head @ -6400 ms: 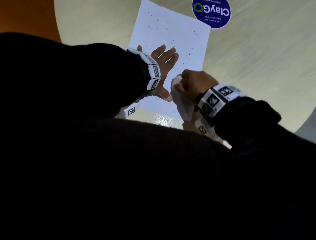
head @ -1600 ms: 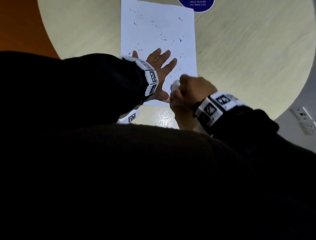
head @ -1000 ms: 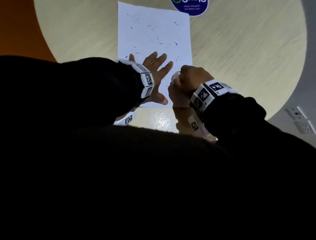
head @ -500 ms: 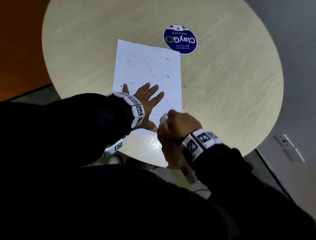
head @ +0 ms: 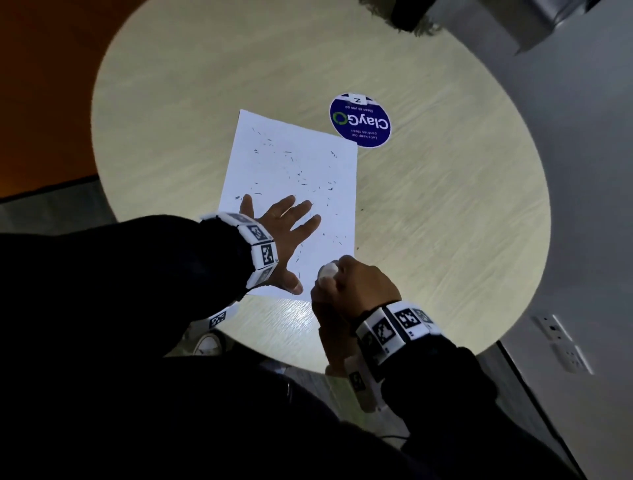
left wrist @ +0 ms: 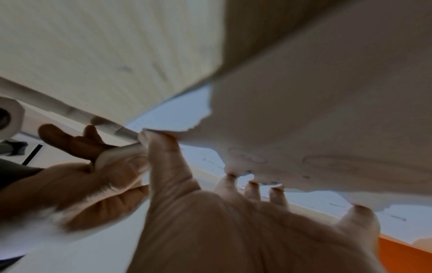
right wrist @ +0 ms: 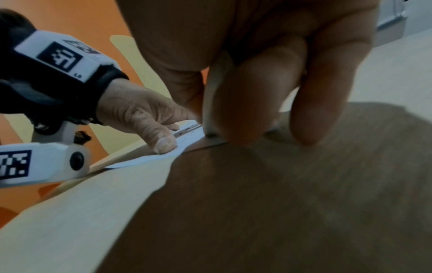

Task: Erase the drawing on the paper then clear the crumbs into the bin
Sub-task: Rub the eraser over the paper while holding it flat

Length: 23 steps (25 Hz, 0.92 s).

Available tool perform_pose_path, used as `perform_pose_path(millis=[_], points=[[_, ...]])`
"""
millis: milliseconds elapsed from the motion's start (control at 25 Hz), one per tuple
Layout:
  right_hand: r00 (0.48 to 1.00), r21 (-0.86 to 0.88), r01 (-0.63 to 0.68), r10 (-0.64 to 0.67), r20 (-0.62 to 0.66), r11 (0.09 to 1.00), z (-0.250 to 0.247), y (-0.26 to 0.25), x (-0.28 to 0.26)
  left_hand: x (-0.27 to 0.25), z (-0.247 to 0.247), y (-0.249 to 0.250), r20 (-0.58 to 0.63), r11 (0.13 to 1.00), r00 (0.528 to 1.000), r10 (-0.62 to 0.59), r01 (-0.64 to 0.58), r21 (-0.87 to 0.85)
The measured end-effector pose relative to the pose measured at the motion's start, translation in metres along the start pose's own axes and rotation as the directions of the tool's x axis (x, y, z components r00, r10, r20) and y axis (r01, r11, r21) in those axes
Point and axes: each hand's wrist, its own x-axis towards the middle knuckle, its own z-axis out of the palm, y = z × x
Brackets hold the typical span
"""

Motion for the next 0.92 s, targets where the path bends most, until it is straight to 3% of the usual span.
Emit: perform_pose_path(millis=[120,200,320,440,640,920], points=[[0.999,0.234,-0.018,0.029,-0.042,0.972,0.0,0.003,0.011,0.001,0.0,0.0,-0.011,0.999,0.999,0.04,-0.04,-0.008],[0.999,0.309,0.029,-0.018,-0.038,0.951,0.0,0.006,0.009,0.0,0.0,-0.001,-0.004,0.999,0.999,0.051,-0.051,-0.015],[0.992,0.111,0.123,-0.124,0.004,0.986,-0.005,0.006,0.003,0.001,0.001,-0.001,-0.008,0.999,0.999,0.047,-0.047,-0.017],[0.975,-0.137,0.221,-0.221,0.02,0.966,-0.007,0.007,0.008,0.001,0.001,-0.001,-0.007,0.999,0.999,0.037,-0.037,-0.021],[0.974,-0.203,0.215,-0.226,-0.031,0.955,-0.011,0.008,0.02,0.001,0.005,0.002,-0.055,1.0,0.998,0.027,-0.028,-0.01],[0.982,-0.253,0.16,-0.181,-0.06,0.954,-0.009,0.005,0.022,0.001,0.003,0.002,-0.033,1.0,0.999,0.023,-0.023,0.012]])
